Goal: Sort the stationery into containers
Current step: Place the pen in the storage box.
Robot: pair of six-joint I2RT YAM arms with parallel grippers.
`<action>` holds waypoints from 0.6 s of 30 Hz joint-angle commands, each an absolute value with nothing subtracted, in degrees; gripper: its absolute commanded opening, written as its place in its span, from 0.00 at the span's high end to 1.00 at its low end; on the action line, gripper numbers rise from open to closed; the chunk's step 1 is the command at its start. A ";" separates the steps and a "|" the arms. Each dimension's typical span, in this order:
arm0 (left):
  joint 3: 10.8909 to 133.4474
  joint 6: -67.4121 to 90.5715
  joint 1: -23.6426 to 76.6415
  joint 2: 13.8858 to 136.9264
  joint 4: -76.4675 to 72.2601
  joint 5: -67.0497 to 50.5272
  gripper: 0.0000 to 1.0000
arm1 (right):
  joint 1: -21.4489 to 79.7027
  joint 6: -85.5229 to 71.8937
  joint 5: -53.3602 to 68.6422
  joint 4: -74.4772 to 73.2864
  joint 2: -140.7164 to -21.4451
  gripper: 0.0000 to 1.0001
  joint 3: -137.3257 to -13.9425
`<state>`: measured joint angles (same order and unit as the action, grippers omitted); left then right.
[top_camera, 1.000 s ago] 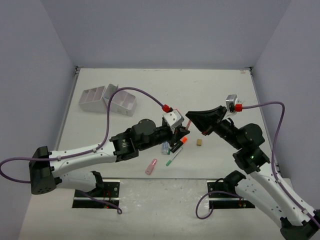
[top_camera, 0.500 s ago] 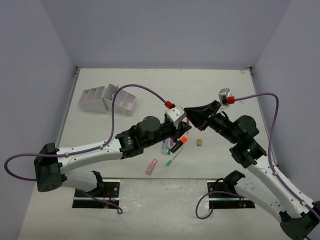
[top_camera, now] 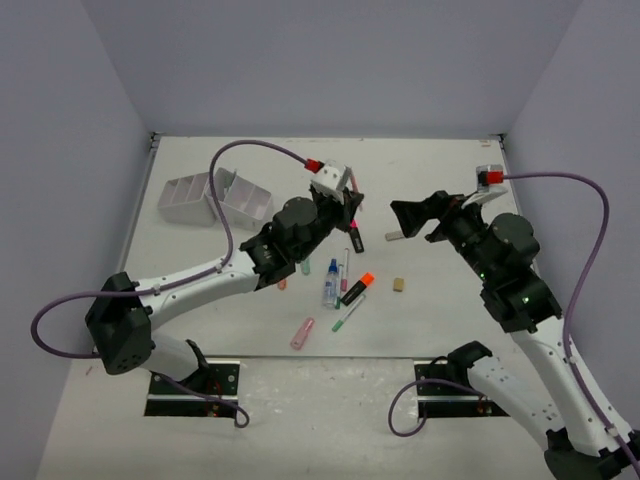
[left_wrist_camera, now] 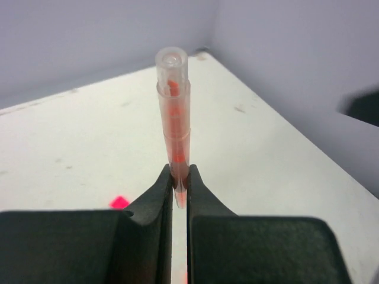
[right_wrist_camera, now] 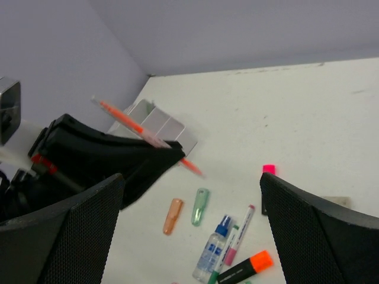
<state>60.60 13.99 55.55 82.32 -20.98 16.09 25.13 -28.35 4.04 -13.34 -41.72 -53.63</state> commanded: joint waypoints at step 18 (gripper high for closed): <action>75.73 27.79 15.70 95.19 -1.37 49.69 1.00 | 24.43 -25.05 1.37 -14.09 -29.80 0.01 -43.65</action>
<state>79.06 25.00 16.95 97.14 0.10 46.46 24.67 -26.18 -0.67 -16.53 -30.71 -43.59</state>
